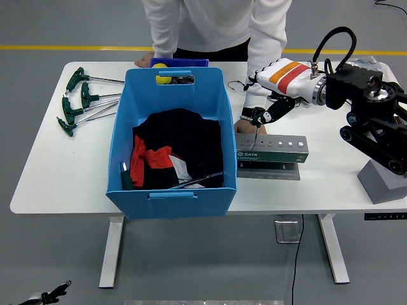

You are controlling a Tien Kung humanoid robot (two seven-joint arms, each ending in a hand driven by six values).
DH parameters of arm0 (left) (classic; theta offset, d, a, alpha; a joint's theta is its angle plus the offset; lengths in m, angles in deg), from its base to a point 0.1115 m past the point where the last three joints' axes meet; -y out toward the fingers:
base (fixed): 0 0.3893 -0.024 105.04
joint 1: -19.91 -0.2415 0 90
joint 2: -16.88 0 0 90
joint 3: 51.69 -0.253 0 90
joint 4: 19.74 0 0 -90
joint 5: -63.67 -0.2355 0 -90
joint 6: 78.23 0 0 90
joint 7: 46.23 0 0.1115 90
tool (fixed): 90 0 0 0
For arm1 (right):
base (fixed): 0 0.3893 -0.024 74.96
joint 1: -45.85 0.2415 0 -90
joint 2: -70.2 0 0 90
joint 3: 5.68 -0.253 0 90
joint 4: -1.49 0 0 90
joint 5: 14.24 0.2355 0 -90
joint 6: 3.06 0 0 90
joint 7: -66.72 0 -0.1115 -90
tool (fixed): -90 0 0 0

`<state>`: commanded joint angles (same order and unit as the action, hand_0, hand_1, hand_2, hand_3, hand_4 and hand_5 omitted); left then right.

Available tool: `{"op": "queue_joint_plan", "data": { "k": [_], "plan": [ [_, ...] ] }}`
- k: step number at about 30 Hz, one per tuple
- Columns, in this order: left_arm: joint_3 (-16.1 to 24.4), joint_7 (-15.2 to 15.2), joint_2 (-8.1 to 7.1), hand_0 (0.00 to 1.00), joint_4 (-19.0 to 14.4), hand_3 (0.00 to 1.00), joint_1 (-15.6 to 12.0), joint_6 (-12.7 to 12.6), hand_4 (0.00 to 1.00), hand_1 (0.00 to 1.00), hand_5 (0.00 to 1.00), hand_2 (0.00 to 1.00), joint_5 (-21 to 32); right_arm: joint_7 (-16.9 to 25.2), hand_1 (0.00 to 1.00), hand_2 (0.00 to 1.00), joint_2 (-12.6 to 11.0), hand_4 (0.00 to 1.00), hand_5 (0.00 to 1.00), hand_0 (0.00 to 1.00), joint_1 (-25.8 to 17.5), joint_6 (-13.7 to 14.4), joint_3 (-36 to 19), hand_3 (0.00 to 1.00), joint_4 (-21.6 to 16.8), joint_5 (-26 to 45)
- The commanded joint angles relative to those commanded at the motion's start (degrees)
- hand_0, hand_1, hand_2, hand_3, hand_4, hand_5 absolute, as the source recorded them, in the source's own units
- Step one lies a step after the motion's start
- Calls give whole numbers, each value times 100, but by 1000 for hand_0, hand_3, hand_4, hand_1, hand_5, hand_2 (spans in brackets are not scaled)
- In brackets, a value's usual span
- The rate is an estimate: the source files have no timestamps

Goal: Lift tool from toolbox,place it in box,lift tool from toolbox,place it in box

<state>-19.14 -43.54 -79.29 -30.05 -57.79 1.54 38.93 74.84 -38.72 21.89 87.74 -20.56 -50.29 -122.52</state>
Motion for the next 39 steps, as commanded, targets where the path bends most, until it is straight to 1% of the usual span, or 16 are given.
{"op": "queue_joint_plan", "data": {
  "k": [1, 5, 6, 7, 11, 12, 17, 18, 23, 24, 29, 30, 32, 39],
  "plan": [
    [-30, -7, -3, 896, 0, 642, 12, -1, 757, 897, 569, 871, 27, 11, 695, 723, 66, 998, 551, 774, 45, -38, 65, 571, 104, -10],
    [-104, -23, -14, 896, 0, 642, 47, -1, 757, 897, 569, 871, 91, 49, 695, 723, 237, 998, 551, 774, 155, -142, 256, 571, 324, -68],
    [-113, -25, -16, 894, 0, 643, 55, -1, 757, 895, 567, 871, 97, 54, 656, 678, 277, 998, 532, 781, 175, -155, 296, 545, 365, -80],
    [-123, -27, -18, 894, 0, 643, 64, -2, 757, 895, 567, 871, 104, 59, 656, 678, 321, 998, 532, 781, 192, -168, 331, 545, 410, -87],
    [-141, -29, -23, 894, 0, 643, 87, -3, 757, 895, 567, 871, 110, 66, 656, 678, 447, 998, 532, 781, 228, -216, 435, 545, 529, -65],
    [-136, -28, -24, 896, 0, 643, 91, -3, 758, 895, 570, 871, 104, 61, 614, 652, 468, 991, 516, 785, 233, -237, 452, 533, 543, -65],
    [-140, -33, -29, 896, 0, 643, 113, -13, 758, 895, 570, 871, 103, 23, 614, 652, 586, 991, 516, 785, 219, -296, 490, 533, 610, -25],
    [-154, -36, -30, 896, 0, 642, 120, -14, 757, 894, 567, 870, 113, 20, 573, 604, 610, 958, 489, 787, 214, -301, 491, 486, 643, -5],
    [-206, -49, -31, 896, 0, 642, 144, -23, 757, 894, 567, 870, 153, -4, 573, 604, 682, 958, 489, 787, 182, -375, 487, 486, 823, 36],
    [-204, -50, -32, 897, 0, 642, 155, -24, 758, 894, 567, 870, 149, -9, 558, 593, 685, 912, 443, 790, 168, -392, 486, 460, 857, 52],
    [-84, -39, -22, 897, 0, 642, 179, -46, 758, 894, 567, 870, 33, -11, 558, 593, 672, 912, 443, 790, 109, -464, 525, 460, 999, 126],
    [-83, -37, -21, 899, 0, 641, 181, -47, 759, 894, 568, 869, 28, -13, 552, 581, 673, 881, 408, 791, 99, -472, 533, 464, 1025, 143],
    [-81, -29, -18, 899, 0, 641, 184, -47, 759, 894, 568, 869, 9, -18, 552, 581, 677, 881, 408, 791, 75, -478, 547, 464, 1069, 183],
    [-59, -4, -13, 902, 0, 642, 156, -42, 758, 894, 565, 868, -47, -26, 551, 574, 727, 877, 405, 791, 18, -473, 641, 468, 1066, 277]
  ]
}}
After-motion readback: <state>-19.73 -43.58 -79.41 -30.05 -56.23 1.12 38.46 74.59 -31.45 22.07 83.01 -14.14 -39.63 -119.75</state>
